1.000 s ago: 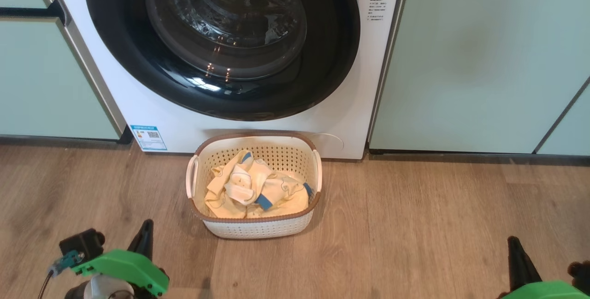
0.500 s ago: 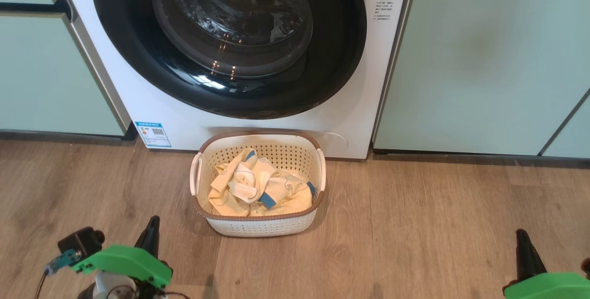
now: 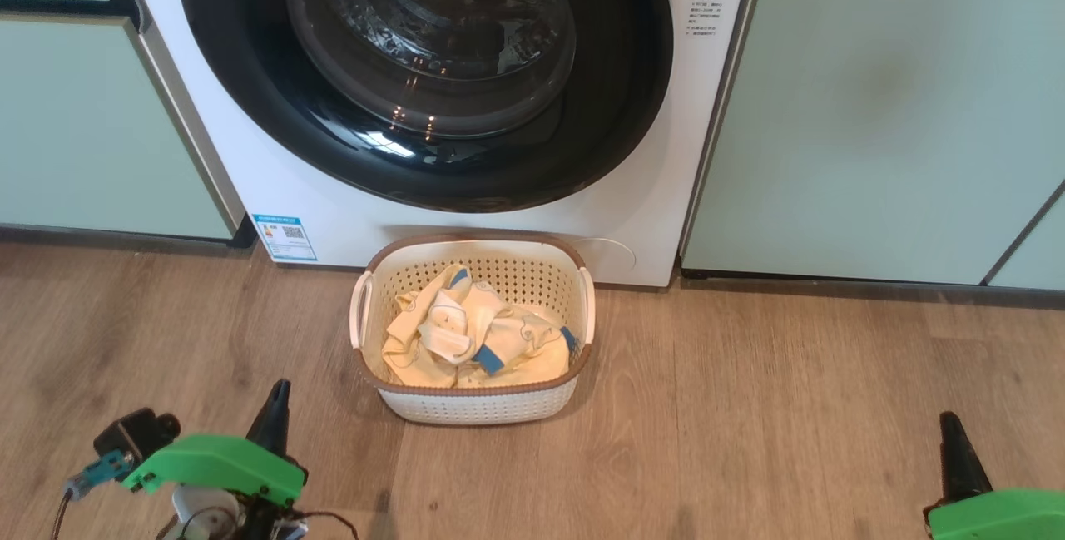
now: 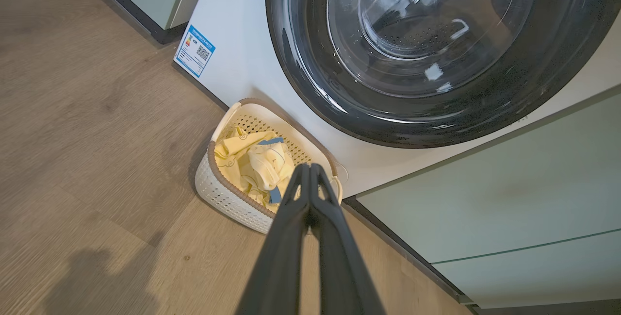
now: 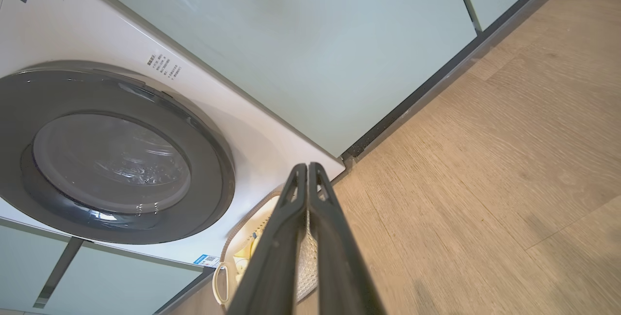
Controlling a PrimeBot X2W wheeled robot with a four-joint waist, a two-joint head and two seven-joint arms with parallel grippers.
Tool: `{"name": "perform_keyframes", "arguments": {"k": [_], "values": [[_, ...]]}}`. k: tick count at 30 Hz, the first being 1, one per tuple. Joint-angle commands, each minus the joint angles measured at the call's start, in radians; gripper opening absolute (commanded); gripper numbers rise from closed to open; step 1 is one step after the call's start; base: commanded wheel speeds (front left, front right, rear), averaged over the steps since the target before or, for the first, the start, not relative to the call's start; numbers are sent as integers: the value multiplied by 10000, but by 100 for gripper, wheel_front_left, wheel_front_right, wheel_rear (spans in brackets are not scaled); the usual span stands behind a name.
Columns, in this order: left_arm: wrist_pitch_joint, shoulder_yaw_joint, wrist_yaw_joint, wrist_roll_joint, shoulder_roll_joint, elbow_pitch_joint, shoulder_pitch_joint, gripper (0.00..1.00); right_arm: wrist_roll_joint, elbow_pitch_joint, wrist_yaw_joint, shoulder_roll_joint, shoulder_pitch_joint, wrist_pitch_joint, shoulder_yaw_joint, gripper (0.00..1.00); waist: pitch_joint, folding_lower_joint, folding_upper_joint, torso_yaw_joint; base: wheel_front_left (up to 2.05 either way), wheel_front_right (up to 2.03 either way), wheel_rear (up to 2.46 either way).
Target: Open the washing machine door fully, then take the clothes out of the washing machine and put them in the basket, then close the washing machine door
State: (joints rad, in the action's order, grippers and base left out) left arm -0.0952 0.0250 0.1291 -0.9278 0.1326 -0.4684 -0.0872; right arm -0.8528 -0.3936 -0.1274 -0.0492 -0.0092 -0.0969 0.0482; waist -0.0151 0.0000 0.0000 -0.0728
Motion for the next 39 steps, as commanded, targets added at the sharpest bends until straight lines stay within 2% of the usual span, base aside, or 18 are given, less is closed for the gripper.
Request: {"name": "perform_keyframes", "arguments": {"k": [1,39], "values": [[100,220,8,-311,75,391,-395,0,-360,409,-16,-16,-620,108,5,0,6,0,0,22,0,0,0],[1184,586,12,-3851,-415,1396,-293,0,-4285,997,-25,-13,-820,1194,359,0,102,0,0,407,0,0,0]]}}
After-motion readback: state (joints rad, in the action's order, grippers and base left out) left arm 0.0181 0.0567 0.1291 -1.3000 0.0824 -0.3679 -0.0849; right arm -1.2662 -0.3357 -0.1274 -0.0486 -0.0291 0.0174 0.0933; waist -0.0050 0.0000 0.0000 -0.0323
